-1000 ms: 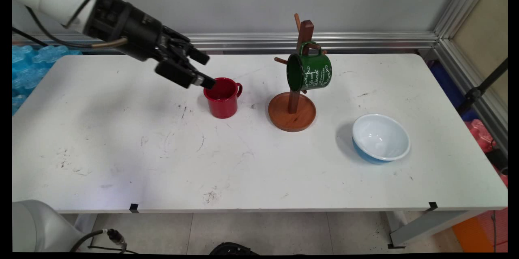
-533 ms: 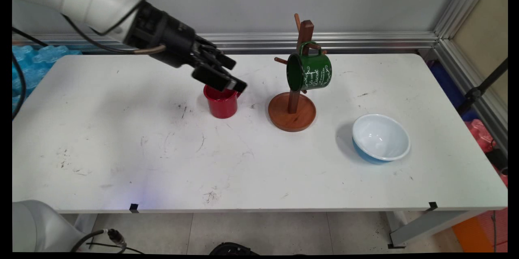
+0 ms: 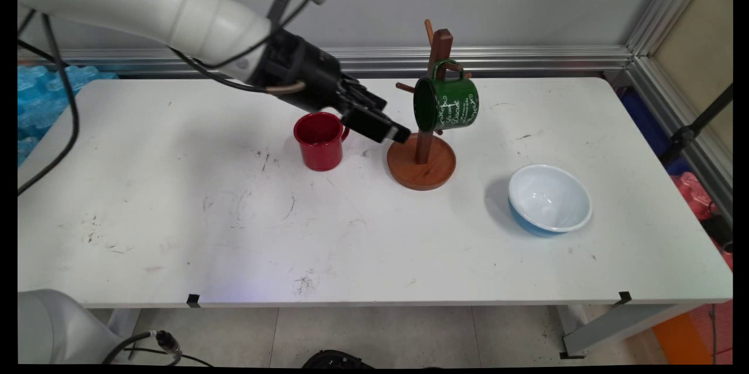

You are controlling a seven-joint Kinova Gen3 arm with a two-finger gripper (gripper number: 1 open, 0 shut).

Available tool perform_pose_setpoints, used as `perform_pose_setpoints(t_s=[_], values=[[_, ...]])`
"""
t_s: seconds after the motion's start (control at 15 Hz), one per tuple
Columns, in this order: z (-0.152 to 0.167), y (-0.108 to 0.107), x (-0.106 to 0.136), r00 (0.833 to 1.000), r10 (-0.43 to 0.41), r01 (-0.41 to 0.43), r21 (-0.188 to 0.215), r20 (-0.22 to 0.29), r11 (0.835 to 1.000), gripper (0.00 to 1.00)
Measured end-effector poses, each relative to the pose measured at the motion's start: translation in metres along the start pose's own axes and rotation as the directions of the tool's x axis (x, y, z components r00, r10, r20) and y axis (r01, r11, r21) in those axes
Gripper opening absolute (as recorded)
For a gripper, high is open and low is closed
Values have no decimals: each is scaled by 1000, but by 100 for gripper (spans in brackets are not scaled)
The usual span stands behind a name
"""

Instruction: Pick up the green mug from the rack

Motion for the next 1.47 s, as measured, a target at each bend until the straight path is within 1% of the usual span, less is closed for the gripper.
perform_pose_setpoints(t_s=[0.33,0.67,1.07,1.4,1.47], values=[[36,6,6,999,-42,43,10,-27,999,100],[65,8,10,995,-81,81,15,-53,997,100],[89,12,13,991,-112,112,7,-74,994,100],[102,12,14,989,-121,122,5,-87,992,100],[104,12,14,988,-122,123,6,-89,992,0]])
